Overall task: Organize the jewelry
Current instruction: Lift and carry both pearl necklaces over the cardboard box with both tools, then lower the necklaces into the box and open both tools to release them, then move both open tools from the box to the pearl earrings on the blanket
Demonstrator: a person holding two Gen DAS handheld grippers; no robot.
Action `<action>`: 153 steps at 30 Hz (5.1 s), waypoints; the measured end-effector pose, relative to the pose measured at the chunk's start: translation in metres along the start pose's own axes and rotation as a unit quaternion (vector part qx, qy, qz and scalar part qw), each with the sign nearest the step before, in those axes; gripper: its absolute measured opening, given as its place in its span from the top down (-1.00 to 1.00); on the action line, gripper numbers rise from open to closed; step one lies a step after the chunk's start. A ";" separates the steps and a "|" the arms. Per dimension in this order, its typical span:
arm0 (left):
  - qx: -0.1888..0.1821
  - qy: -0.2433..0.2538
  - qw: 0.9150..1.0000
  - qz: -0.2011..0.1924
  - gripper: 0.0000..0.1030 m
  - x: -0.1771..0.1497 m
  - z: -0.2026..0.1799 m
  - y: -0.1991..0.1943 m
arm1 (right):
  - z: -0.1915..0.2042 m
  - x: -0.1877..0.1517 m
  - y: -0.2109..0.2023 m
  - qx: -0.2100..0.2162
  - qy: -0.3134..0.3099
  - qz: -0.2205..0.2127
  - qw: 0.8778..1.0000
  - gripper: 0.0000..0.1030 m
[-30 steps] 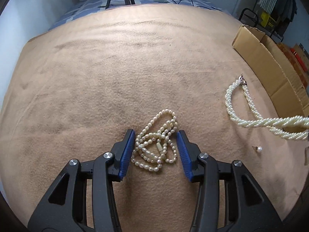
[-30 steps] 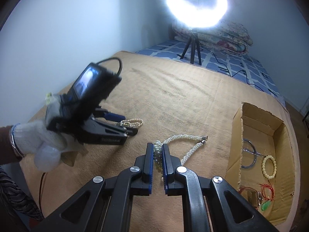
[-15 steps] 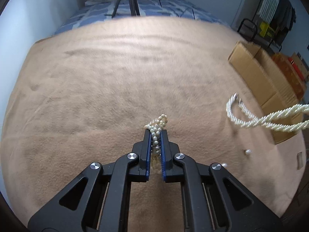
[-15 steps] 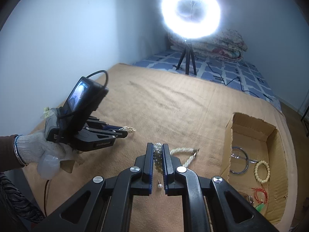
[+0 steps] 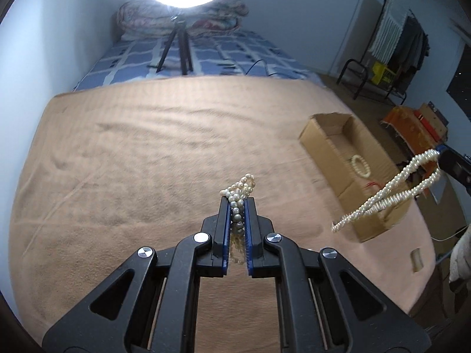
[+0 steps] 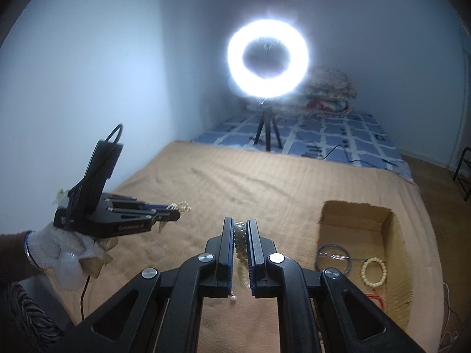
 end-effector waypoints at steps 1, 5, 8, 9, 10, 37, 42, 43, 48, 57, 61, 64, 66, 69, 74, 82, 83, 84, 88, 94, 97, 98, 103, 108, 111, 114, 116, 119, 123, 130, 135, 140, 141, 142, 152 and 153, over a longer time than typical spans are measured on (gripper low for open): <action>-0.005 0.002 1.000 -0.003 0.88 0.002 -0.005 -0.004 | -0.002 0.002 -0.005 -0.001 0.004 -0.006 1.000 0.89; -0.021 0.010 1.000 -0.012 0.88 0.007 -0.025 -0.013 | -0.013 0.009 -0.025 -0.010 0.016 -0.029 0.999 0.89; -0.031 0.020 0.999 -0.018 0.88 0.009 -0.041 -0.018 | -0.019 0.014 -0.036 -0.016 0.019 -0.042 0.999 0.89; -0.034 0.025 0.999 -0.020 0.88 0.011 -0.048 -0.020 | -0.022 0.016 -0.040 -0.018 0.021 -0.047 0.999 0.89; -0.037 0.027 0.999 -0.021 0.88 0.011 -0.052 -0.021 | -0.024 0.018 -0.043 -0.020 0.023 -0.050 0.998 0.89; -0.106 0.094 0.990 -0.022 0.88 0.037 -0.182 -0.005 | -0.100 0.050 -0.082 -0.093 0.035 -0.091 0.991 0.89; -0.107 0.102 0.989 -0.010 0.88 0.036 -0.202 0.014 | -0.123 0.051 -0.063 -0.108 0.034 -0.070 0.991 0.89; -0.107 0.104 0.989 -0.007 0.88 0.035 -0.205 0.018 | -0.127 0.051 -0.060 -0.110 0.035 -0.067 0.991 0.89; -0.101 0.116 0.988 0.005 0.88 0.032 -0.219 0.041 | -0.153 0.051 -0.039 -0.118 0.041 -0.051 0.991 0.90; -0.089 0.132 0.987 0.019 0.88 0.025 -0.238 0.074 | -0.184 0.047 -0.002 -0.128 0.046 -0.025 0.990 0.90; -0.085 0.136 0.987 0.023 0.88 0.022 -0.242 0.084 | -0.198 0.044 0.008 -0.129 0.056 -0.019 0.990 0.90; -0.081 0.139 0.987 0.027 0.88 0.020 -0.243 0.091 | -0.208 0.040 0.014 -0.127 0.067 -0.015 0.990 0.90; -0.078 0.141 0.987 0.030 0.88 0.019 -0.245 0.096 | -0.213 0.038 0.019 -0.126 0.071 -0.011 0.989 0.90; -0.076 0.140 0.987 0.035 0.88 0.018 -0.245 0.102 | -0.218 0.034 0.028 -0.125 0.075 -0.001 0.989 0.90; -0.070 0.140 0.987 0.041 0.88 0.016 -0.247 0.111 | -0.225 0.024 0.040 -0.121 0.082 0.014 0.989 0.90; -0.066 0.144 0.986 0.044 0.88 0.014 -0.250 0.116 | -0.229 0.011 0.051 -0.115 0.089 0.032 0.989 0.89; -0.066 0.144 0.986 0.045 0.88 0.014 -0.251 0.116 | -0.230 0.010 0.052 -0.116 0.090 0.034 0.989 0.89; -0.066 0.145 0.986 0.046 0.88 0.014 -0.251 0.117 | -0.230 0.008 0.053 -0.116 0.092 0.037 0.988 0.89; -0.064 0.148 0.986 0.046 0.88 0.014 -0.252 0.118 | -0.232 0.003 0.056 -0.115 0.098 0.046 0.987 0.89; -0.062 0.143 0.987 0.047 0.88 0.014 -0.252 0.120 | -0.237 -0.004 0.061 -0.111 0.111 0.055 0.986 0.89; -0.060 0.141 0.987 0.045 0.88 0.015 -0.250 0.121 | -0.237 -0.006 0.064 -0.108 0.113 0.061 0.986 0.89; -0.060 0.140 0.987 0.045 0.88 0.016 -0.249 0.121 | -0.237 -0.007 0.065 -0.107 0.114 0.063 0.986 0.89; -0.061 0.137 0.988 0.044 0.88 0.018 -0.247 0.119 | -0.236 -0.010 0.067 -0.104 0.119 0.064 0.985 0.81; -0.063 0.135 0.988 0.042 0.82 0.019 -0.245 0.115 | -0.236 -0.009 0.063 -0.104 0.127 0.056 0.985 0.48; -0.066 0.134 0.988 0.038 0.76 0.020 -0.243 0.110 | -0.235 -0.009 0.060 -0.109 0.129 0.055 0.984 0.45; -0.067 0.134 0.988 0.034 0.65 0.021 -0.241 0.104 | -0.232 -0.008 0.055 -0.113 0.129 0.050 0.984 0.33; -0.068 0.132 0.989 0.029 0.53 0.022 -0.240 0.098 | -0.230 -0.007 0.051 -0.113 0.132 0.045 0.984 0.31; -0.070 0.129 0.989 0.022 0.53 0.023 -0.237 0.087 | -0.225 -0.003 0.043 -0.116 0.132 0.038 0.984 0.30; -0.071 0.130 0.989 0.011 0.53 0.025 -0.235 0.071 | -0.216 0.003 0.027 -0.123 0.128 0.024 0.984 -0.04; -0.074 0.123 0.990 -0.015 0.52 0.028 -0.224 0.032 | -0.192 0.017 0.001 -0.128 0.115 0.001 0.985 -0.25; -0.073 0.121 0.989 -0.036 0.52 0.030 -0.214 0.002 | -0.170 0.028 -0.020 -0.125 0.111 -0.019 0.986 -0.32; -0.072 0.116 0.989 -0.055 0.26 0.026 -0.200 -0.025 | -0.142 0.035 -0.042 -0.132 0.099 -0.046 0.985 -0.64; -0.070 0.117 0.989 -0.057 0.26 0.025 -0.197 -0.030 | -0.138 0.036 -0.046 -0.131 0.097 -0.050 0.985 -0.65; -0.068 0.118 0.989 -0.060 0.26 0.024 -0.193 -0.034 | -0.131 0.036 -0.050 -0.128 0.097 -0.055 0.985 -0.66; -0.057 0.085 0.993 -0.060 0.25 0.009 -0.119 -0.063 | -0.076 0.029 -0.083 -0.112 0.080 -0.081 0.987 -0.92; -0.054 0.080 0.994 -0.058 0.25 0.007 -0.110 -0.062 | -0.070 0.027 -0.083 -0.107 0.077 -0.079 0.988 -0.92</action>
Point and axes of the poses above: each gripper's, at about its wrist camera, not at the fingertips, and y roughly the way its jaws point, z to its left, x to its top, the point moved 4 cm from there along y, roughly the way its jaws point, and after that the axes turned 7 degrees about x, right-handed, at the moved point
